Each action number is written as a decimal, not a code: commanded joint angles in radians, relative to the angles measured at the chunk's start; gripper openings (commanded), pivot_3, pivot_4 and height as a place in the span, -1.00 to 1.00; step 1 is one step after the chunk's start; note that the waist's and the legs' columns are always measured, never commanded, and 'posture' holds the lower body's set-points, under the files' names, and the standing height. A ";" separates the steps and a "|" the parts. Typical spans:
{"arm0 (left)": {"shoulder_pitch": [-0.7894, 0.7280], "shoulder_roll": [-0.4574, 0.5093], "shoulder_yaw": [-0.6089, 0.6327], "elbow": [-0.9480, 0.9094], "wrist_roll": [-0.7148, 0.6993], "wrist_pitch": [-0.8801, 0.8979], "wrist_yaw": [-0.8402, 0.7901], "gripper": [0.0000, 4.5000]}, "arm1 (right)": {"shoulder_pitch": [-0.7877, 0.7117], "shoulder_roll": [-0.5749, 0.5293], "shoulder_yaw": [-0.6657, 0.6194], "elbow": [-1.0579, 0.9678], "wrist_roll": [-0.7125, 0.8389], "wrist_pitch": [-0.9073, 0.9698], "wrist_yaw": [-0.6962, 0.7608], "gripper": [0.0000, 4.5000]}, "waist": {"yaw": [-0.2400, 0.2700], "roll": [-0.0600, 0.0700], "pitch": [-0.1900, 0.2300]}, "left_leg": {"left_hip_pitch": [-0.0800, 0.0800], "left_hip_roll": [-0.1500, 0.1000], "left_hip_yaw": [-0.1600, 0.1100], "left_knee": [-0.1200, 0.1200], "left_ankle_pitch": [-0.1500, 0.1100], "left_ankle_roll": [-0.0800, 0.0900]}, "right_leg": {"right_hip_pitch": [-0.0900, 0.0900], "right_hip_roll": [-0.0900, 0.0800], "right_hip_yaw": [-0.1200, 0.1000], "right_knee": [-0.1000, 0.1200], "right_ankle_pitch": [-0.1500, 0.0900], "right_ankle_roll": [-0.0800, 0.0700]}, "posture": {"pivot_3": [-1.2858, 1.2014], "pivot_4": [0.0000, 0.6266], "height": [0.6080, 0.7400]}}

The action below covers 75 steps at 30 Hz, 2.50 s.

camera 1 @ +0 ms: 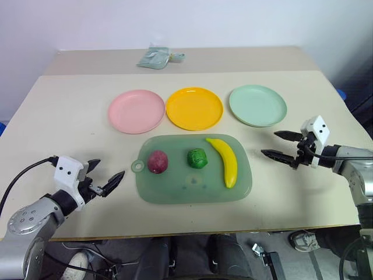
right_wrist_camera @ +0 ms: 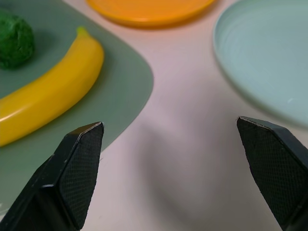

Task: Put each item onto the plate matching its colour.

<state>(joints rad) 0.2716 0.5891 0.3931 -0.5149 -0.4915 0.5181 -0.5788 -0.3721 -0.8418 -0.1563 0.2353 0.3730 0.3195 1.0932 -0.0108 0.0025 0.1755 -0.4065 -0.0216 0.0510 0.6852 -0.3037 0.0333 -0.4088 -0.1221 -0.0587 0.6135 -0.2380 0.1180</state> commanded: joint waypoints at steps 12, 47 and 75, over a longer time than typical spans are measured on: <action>-0.031 -0.046 -0.026 -0.018 0.002 -0.043 0.034 1.00 | -0.100 0.036 0.012 0.051 -0.046 -0.064 -0.035 0.99 | 0.001 0.000 0.000 | 0.000 0.000 0.000 0.000 0.000 0.000 | 0.000 0.000 0.000 0.000 0.000 0.000 | 0.03 -0.52 1.00; -0.439 0.081 -0.426 0.174 0.079 -0.034 -0.249 1.00 | 0.241 0.066 -0.026 -0.718 0.284 0.268 -0.135 0.99 | 0.024 0.000 0.000 | 0.000 -0.001 0.000 0.001 0.000 0.001 | 0.001 0.004 -0.001 0.001 0.000 0.000 | 0.03 -0.52 1.00; -1.041 -0.203 -0.352 0.932 0.369 -0.118 0.282 0.23 | 0.146 0.181 0.103 -0.680 0.210 0.205 -0.231 1.00 | 0.026 -0.003 0.001 | -0.003 -0.002 -0.002 0.011 -0.003 0.006 | 0.003 0.006 -0.004 0.006 0.000 0.002 | 0.03 -0.52 1.00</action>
<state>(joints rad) -0.7336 0.3854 0.0230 0.3807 -0.1384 0.4105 -0.3198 -0.2163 -0.6697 -0.0519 -0.4299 0.5884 0.5504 0.8682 0.0155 -0.0003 0.1762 -0.4099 -0.0232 0.0493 0.6963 -0.3062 0.0392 -0.4058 -0.1164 -0.0626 0.6191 -0.2374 0.1205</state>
